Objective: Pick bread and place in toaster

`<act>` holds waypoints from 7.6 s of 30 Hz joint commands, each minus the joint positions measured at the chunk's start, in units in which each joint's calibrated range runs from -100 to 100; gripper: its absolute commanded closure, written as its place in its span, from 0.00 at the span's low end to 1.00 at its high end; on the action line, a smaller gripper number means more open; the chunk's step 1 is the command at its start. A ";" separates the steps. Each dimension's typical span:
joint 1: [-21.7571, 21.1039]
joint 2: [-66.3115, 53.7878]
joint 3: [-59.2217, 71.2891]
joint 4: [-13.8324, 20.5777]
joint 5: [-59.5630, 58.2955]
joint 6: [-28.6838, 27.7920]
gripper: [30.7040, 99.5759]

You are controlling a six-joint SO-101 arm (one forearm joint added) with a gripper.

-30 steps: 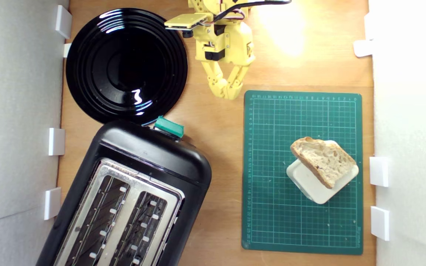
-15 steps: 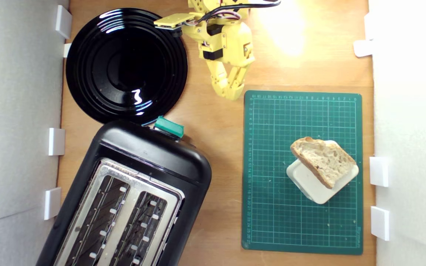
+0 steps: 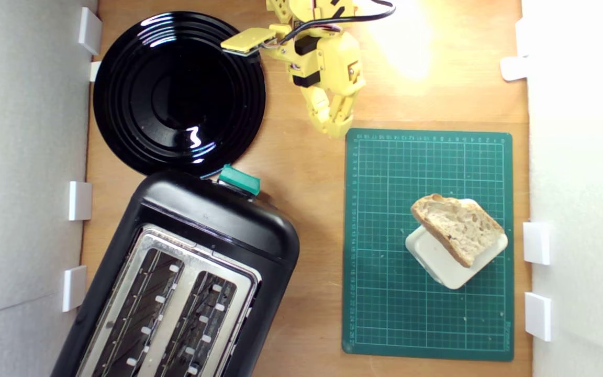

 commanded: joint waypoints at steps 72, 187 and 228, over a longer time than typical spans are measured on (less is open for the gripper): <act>-6.20 90.60 -25.62 46.00 -92.77 -29.06 0.71; -13.45 115.22 -43.59 40.20 -106.08 -26.29 0.17; -12.73 110.48 -42.68 40.29 -105.65 -26.81 0.59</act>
